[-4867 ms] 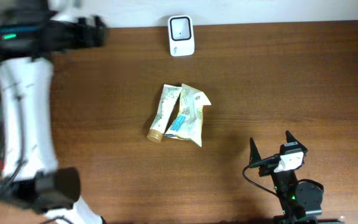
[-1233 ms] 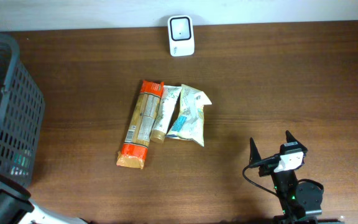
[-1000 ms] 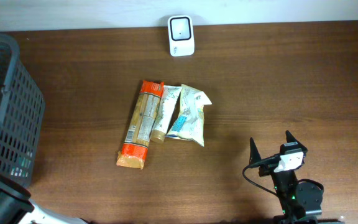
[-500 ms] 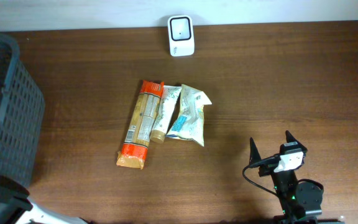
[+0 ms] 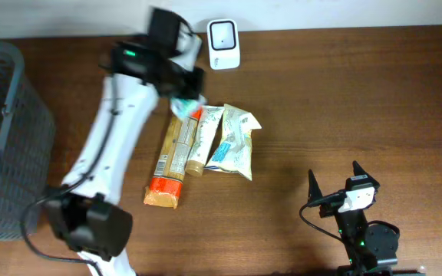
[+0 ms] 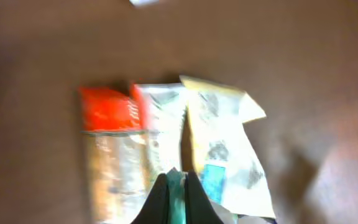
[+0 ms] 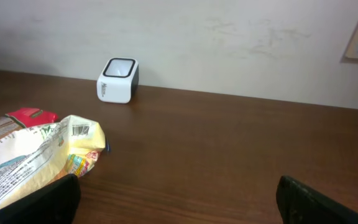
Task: Scan the item barcode
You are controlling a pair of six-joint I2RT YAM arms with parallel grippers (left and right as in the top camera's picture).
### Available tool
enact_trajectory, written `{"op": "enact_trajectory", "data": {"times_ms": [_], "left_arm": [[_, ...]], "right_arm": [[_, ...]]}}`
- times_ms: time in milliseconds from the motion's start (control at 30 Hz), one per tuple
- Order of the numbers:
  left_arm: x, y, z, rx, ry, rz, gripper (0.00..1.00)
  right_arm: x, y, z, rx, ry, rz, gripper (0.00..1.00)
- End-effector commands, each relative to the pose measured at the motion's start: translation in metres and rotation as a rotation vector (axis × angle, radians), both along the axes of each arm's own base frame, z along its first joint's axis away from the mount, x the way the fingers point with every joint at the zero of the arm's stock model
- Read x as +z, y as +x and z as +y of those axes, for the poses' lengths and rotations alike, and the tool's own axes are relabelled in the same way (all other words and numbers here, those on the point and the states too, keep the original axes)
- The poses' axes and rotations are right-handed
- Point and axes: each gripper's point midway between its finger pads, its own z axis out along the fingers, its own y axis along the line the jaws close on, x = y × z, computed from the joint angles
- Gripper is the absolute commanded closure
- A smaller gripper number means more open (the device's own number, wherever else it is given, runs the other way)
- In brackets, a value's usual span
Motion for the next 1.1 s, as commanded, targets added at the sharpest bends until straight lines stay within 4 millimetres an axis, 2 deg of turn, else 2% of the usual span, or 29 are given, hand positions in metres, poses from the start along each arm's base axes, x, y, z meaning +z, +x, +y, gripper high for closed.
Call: {"op": "enact_trajectory", "data": {"times_ms": [0,33,100,133,167,233,300,333,433,467,500,567,600,633,667,700,733,800,833,900,933,1000,1067], "left_arm": [[-0.071,-0.026,-0.098,-0.044,-0.105,0.046,1.00],[-0.081,-0.035,-0.126,-0.088,-0.132,0.018,1.00],[-0.090,-0.049,-0.169,-0.173,-0.158,-0.050,1.00],[-0.094,-0.054,-0.184,-0.195,-0.149,-0.090,1.00],[-0.101,-0.058,-0.192,-0.181,-0.116,-0.112,1.00],[-0.134,-0.056,-0.194,-0.078,-0.064,-0.081,1.00],[-0.161,-0.057,-0.205,-0.094,-0.087,-0.030,1.00],[-0.166,-0.059,-0.209,-0.105,-0.098,-0.016,1.00],[-0.168,-0.059,-0.212,-0.116,-0.113,-0.008,0.39],[-0.158,-0.058,-0.212,-0.131,-0.122,-0.025,0.19],[-0.142,-0.051,-0.206,-0.143,-0.127,-0.063,0.04],[-0.077,-0.029,-0.174,-0.125,-0.158,-0.190,0.01],[-0.034,-0.018,-0.141,-0.108,-0.159,-0.271,0.01],[0.000,-0.012,-0.108,-0.096,-0.141,-0.339,0.01],[0.038,-0.011,-0.057,-0.062,-0.100,-0.413,0.01],[0.073,-0.014,0.006,0.006,-0.046,-0.483,0.01],[0.097,-0.021,0.067,0.107,0.004,-0.523,0.01],[0.107,-0.031,0.132,0.251,0.053,-0.525,0.01],[0.105,-0.037,0.180,0.367,0.087,-0.500,0.01],[0.093,-0.041,0.243,0.521,0.128,-0.461,0.01],[0.088,-0.037,0.253,0.483,0.162,-0.458,0.01],[0.072,-0.029,0.256,0.367,0.252,-0.435,0.01],[0.063,-0.025,0.258,0.361,0.257,-0.412,0.01]], "right_arm": [[-0.003,0.000,0.000,0.001,0.008,0.006,0.01],[-0.003,0.000,0.000,0.001,0.008,0.006,0.01],[-0.003,0.000,0.000,0.001,0.008,0.006,0.01],[-0.003,0.000,0.000,0.001,0.008,0.006,0.01],[-0.003,0.000,0.000,0.001,0.008,0.006,0.01],[-0.003,0.000,0.000,0.001,0.008,0.006,0.01],[-0.003,0.000,0.000,0.001,0.008,0.006,0.01],[-0.003,0.000,0.000,0.001,0.008,0.006,0.01],[-0.003,0.000,0.000,0.001,0.008,0.006,0.01],[-0.003,0.000,0.000,0.001,0.008,0.006,0.01],[-0.003,0.000,0.000,0.001,0.008,0.006,0.01],[-0.003,0.000,0.000,0.001,0.008,0.006,0.01],[-0.003,0.000,0.000,0.001,0.008,0.006,0.01],[-0.003,0.000,0.000,0.001,0.008,0.006,0.01],[-0.003,0.000,0.000,0.001,0.008,0.006,0.01],[-0.003,0.000,0.000,0.001,0.008,0.006,0.01],[-0.003,0.000,0.000,0.001,0.008,0.006,0.01],[-0.003,0.000,0.000,0.001,0.008,0.006,0.01],[-0.003,0.000,0.000,0.001,0.008,0.006,0.01],[-0.003,0.000,0.000,0.001,0.008,0.006,0.01],[-0.003,0.000,0.000,0.001,0.008,0.006,0.01],[-0.003,0.000,0.000,0.001,0.008,0.006,0.01],[-0.003,0.000,0.000,0.001,0.008,0.006,0.01]]}}
